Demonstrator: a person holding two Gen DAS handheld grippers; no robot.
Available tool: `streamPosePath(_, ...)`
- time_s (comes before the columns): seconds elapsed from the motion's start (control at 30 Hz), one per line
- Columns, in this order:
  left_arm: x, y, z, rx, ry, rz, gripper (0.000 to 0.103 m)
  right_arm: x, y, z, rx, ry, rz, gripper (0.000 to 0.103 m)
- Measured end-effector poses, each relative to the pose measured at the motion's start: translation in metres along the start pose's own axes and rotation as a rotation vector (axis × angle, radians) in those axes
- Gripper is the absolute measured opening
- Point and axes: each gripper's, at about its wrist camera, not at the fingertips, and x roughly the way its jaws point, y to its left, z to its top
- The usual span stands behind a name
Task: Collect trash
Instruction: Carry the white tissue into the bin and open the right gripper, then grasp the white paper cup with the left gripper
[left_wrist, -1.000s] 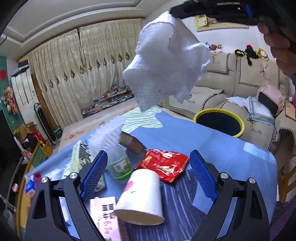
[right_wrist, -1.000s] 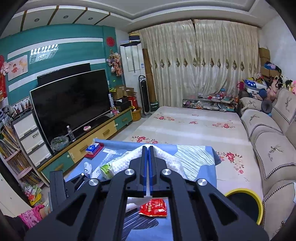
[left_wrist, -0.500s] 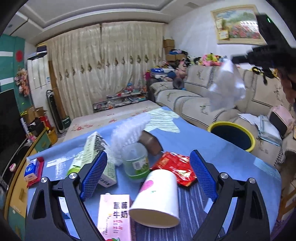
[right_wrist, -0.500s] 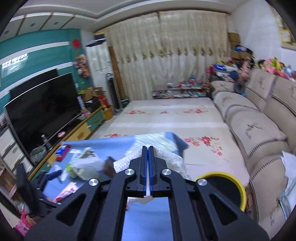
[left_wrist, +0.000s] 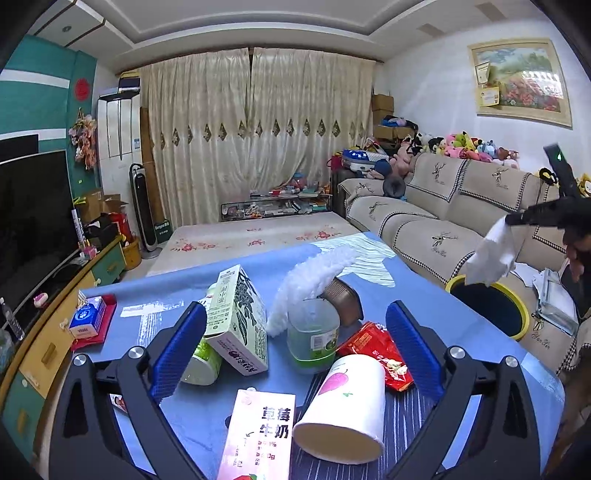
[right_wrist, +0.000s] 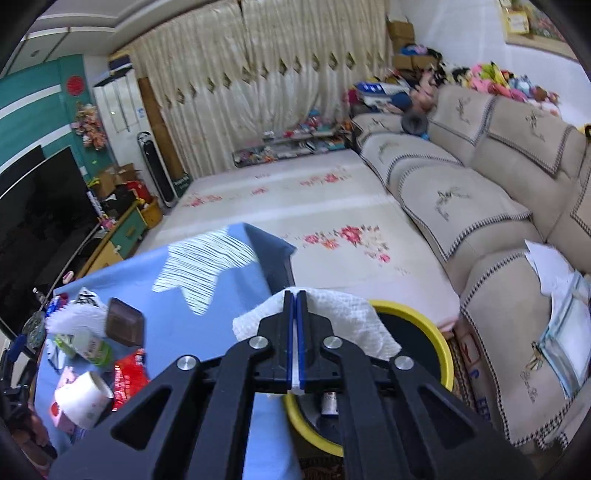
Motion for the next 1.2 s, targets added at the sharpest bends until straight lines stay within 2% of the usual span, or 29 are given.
streamPosePath(0.53, 0.007, -0.012, -0.005, 0.035, 0.026, -0.002, 0.096, 0.075, -0.059, -0.04, 0.115, 0.164, -0.1, 0.002)
streamPosePath(0.9, 0.013, -0.013, -0.006, 0.047, 0.041, -0.011, 0.096, 0.09, -0.087, -0.063, 0.162, 0.214, -0.16, 0.002)
streamPosePath(0.97, 0.014, -0.014, -0.006, 0.051, 0.041, -0.013, 0.096, 0.09, -0.088, -0.067, 0.156, 0.219, -0.182, 0.005)
streamPosePath(1.03, 0.013, -0.014, -0.006, 0.055, 0.04, -0.013, 0.096, 0.088, -0.087, -0.069, 0.154, 0.213, -0.188, 0.02)
streamPosePath(1.2, 0.015, -0.016, -0.007, 0.06, 0.044, -0.013, 0.096, 0.075, -0.076, -0.07, 0.138, 0.182, -0.183, 0.021)
